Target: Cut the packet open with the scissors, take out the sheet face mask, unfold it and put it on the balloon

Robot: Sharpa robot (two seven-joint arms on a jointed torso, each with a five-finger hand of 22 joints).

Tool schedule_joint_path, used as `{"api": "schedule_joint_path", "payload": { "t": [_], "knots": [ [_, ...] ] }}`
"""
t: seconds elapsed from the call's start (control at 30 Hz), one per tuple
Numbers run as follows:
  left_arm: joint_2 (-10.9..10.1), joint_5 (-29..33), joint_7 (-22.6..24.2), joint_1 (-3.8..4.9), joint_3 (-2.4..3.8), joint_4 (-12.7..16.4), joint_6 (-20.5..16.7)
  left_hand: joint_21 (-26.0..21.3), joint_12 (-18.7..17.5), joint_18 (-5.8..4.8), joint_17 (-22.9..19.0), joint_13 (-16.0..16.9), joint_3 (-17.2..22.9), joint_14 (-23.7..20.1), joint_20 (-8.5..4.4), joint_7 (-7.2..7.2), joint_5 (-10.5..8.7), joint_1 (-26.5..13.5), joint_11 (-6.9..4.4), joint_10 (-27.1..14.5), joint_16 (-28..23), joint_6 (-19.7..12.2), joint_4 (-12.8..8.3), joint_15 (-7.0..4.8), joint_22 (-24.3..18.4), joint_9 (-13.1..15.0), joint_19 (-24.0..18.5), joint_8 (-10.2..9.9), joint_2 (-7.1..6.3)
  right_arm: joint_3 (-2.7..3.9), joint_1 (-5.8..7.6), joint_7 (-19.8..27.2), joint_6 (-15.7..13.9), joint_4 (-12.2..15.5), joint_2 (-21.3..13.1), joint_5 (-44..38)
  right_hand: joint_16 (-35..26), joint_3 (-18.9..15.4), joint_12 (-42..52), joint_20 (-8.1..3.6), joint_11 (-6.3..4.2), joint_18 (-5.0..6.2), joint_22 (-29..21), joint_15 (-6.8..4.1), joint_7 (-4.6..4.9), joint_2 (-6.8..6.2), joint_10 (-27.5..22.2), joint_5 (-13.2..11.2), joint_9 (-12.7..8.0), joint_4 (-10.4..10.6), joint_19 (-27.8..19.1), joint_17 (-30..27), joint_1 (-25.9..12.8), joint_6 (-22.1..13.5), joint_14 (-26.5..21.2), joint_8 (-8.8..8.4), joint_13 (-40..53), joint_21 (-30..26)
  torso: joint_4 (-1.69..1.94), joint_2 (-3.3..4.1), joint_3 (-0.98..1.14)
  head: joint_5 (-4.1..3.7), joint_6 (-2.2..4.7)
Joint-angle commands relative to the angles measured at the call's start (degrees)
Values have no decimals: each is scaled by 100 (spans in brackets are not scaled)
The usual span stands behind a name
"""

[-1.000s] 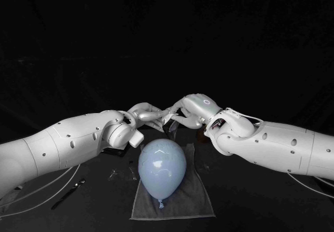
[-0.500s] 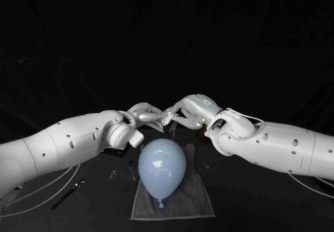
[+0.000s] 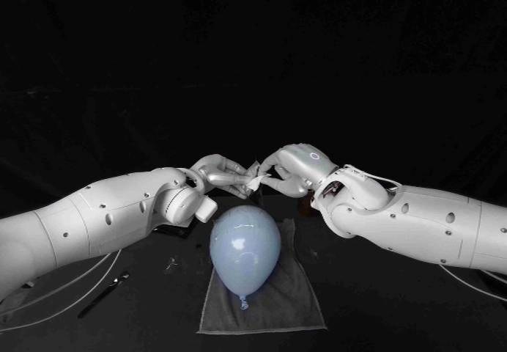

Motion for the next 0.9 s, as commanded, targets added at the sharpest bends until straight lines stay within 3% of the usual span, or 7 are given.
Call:
{"api": "schedule_joint_path", "payload": {
  "t": [0.03, 0.13, 0.27, 0.4, 0.63, 0.83, 0.9],
  "knots": [
    [-1, 132, 57, 9, 7, 13, -1, 110, 9, -23, -60, -11, -43, -7, -55, 69, 21, 144, 88, -33, -78, -4, -174, 22, 86, 148, -82, -61, 83, 6, 4, -14, 28, 4, 3, -15, 21, 21, 26, -41, -37, 79, 5, -40, -6, 34, 143, 16, 9, 9, 16, 742, 14, 24, 274, 30, 545, -10, 2, -2, -1, -4, -1],
    [-1, 194, 75, 9, 7, 15, 69, 321, -19, -117, -158, -36, -180, -1, -93, 111, 15, 87, 128, -87, -180, 9, -306, 62, 265, 18, -309, -155, 177, 6, 4, -13, 42, -4, 12, -13, 21, 21, 26, -41, -37, 79, 5, -40, -6, 34, 143, 16, 9, 9, 16, 742, 14, 24, 274, 30, 545, -10, 0, -2, -1, -6, 3],
    [0, 266, 95, 9, 7, 18, 149, 310, -44, -150, -168, -55, -295, -14, -38, 81, 13, -247, 130, -131, -190, 51, -120, 115, 272, 0, -420, -134, 184, 6, 5, -12, 60, -15, 23, -11, 21, 21, 26, -41, -37, 79, 5, -40, -6, 34, 143, 16, 9, 9, 16, 742, 14, 24, 274, 30, 545, -10, 1, -2, -3, -6, 4],
    [-2, 300, 88, 10, 6, 19, 182, 259, -51, -121, -140, -67, -427, -4, 24, -7, 11, -588, 111, -136, -150, 17, 114, 124, 235, -25, -439, -139, 86, 6, 6, -12, 74, -21, 30, -9, 21, 21, 26, -41, -37, 79, 5, -40, -6, 34, 143, 16, 9, 9, 16, 742, 14, 24, 274, 30, 545, -10, 1, 0, -3, -5, 4],
    [-7, 343, 75, 11, 6, 20, 178, 124, -28, 32, -56, -75, -655, 15, 159, -85, 16, -1107, 56, -54, -42, 12, 813, 62, 119, -91, -364, -133, -55, 6, 10, -13, 96, -42, 45, -8, 21, 24, 34, -42, -38, 77, 7, -42, -6, 33, 147, 16, 15, 7, 18, 742, 23, 22, 275, 41, 553, -11, 2, 0, -2, -11, 4],
    [-8, 356, 63, 12, 6, 17, 145, 14, 9, 61, -2, -53, -848, 0, 197, -113, 13, -1175, 22, -6, 14, 55, 1424, 36, 18, -153, -273, -125, -83, 6, 12, -13, 109, -48, 51, -8, 21, 24, 34, -42, -38, 77, 7, -42, -6, 33, 147, 16, 15, 7, 18, 742, 23, 22, 275, 41, 553, -11, 0, -3, 0, -7, 4],
    [-8, 358, 61, 12, 5, 16, 122, 3, 17, 63, 5, -48, -867, 6, 194, -123, 14, -1149, 15, 5, 24, 72, 1493, 30, 6, -159, -255, -118, -78, 6, 13, -12, 109, -48, 52, -8, 21, 24, 34, -42, -38, 77, 7, -42, -6, 33, 147, 16, 15, 7, 18, 742, 23, 22, 275, 41, 553, -11, 1, -2, 0, -8, 4]
  ]
}}
